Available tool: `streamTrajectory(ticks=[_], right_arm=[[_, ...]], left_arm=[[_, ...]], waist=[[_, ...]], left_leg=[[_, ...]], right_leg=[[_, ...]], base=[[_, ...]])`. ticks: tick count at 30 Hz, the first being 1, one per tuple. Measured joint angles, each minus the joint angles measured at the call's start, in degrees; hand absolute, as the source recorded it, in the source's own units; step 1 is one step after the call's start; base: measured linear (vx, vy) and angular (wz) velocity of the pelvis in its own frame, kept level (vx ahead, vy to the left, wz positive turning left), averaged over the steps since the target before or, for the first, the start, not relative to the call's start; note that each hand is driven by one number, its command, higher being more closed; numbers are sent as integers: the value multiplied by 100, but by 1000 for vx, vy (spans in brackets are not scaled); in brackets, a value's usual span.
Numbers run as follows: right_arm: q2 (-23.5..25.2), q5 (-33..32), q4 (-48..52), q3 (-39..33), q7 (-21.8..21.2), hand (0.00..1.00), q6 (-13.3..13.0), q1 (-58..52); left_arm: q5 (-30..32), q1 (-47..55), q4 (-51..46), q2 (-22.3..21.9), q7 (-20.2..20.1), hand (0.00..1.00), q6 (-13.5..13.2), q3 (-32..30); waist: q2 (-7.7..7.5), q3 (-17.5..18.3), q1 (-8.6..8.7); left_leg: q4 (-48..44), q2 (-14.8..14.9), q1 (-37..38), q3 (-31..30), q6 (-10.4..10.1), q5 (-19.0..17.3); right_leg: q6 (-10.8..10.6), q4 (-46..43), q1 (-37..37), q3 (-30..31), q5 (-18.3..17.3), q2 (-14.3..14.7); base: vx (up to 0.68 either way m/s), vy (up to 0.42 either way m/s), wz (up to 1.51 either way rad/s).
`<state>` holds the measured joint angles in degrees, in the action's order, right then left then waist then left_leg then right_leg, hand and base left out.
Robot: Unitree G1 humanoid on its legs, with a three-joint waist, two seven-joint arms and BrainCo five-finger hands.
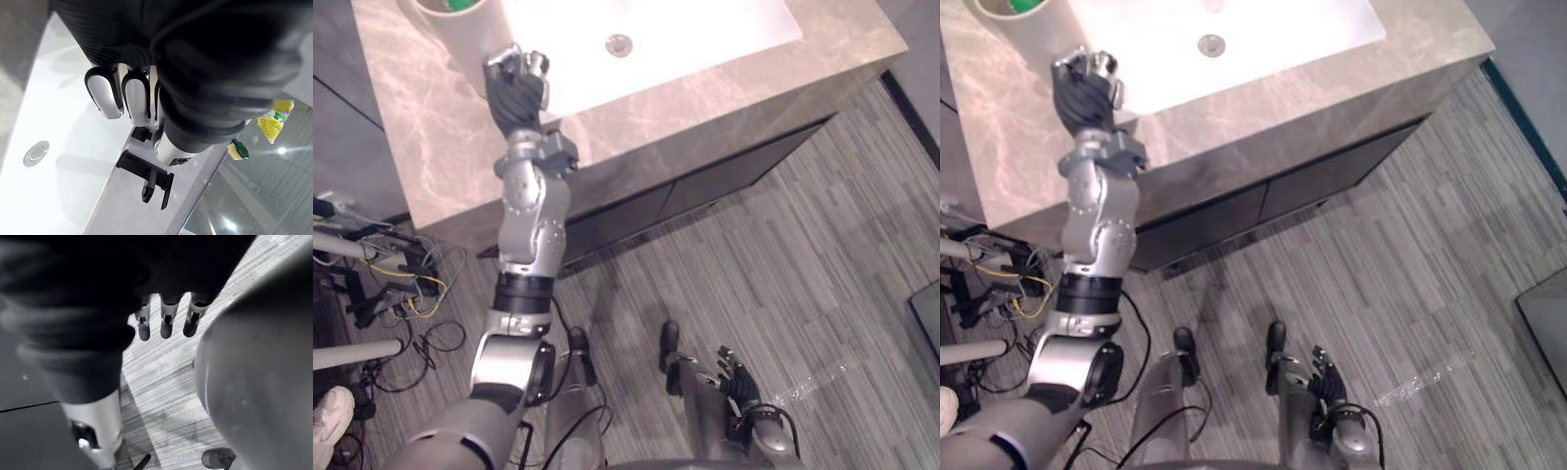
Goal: Organize washtable
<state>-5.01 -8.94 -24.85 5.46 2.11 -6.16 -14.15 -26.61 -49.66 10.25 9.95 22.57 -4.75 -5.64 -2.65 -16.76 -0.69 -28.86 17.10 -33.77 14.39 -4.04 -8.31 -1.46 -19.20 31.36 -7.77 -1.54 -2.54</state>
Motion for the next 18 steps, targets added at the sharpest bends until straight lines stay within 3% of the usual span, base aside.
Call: streamTrajectory(ticks=[4, 9, 18], right_arm=[[0, -1, 10, -1, -7, 0, 3, -45], [1, -1, 65, -13, -32, 0, 1, -136], [-9, -13, 116, -5, -115, 0, -25, -135]], left_arm=[[-48, -545, 567, 446, -1, 100, 1, -359], [-91, -819, 805, 547, -2, 100, 2, -400], [-184, -1118, 1381, 785, -20, 100, 54, -419]], waist=[[-70, -63, 120], [-68, -64, 151], [-54, -72, 141]], left_leg=[[81, -2, -39, 0, -31, 28], [57, -3, -35, -6, -21, 179], [-105, 26, -25, -9, -40, 134]], right_leg=[[6, 172, 24, -58, 165, -10], [15, 73, 23, -87, 171, -15], [53, -283, 112, -139, -82, -53]], base=[[-27, 53, -8], [84, 66, -1], [30, 29, 2]])
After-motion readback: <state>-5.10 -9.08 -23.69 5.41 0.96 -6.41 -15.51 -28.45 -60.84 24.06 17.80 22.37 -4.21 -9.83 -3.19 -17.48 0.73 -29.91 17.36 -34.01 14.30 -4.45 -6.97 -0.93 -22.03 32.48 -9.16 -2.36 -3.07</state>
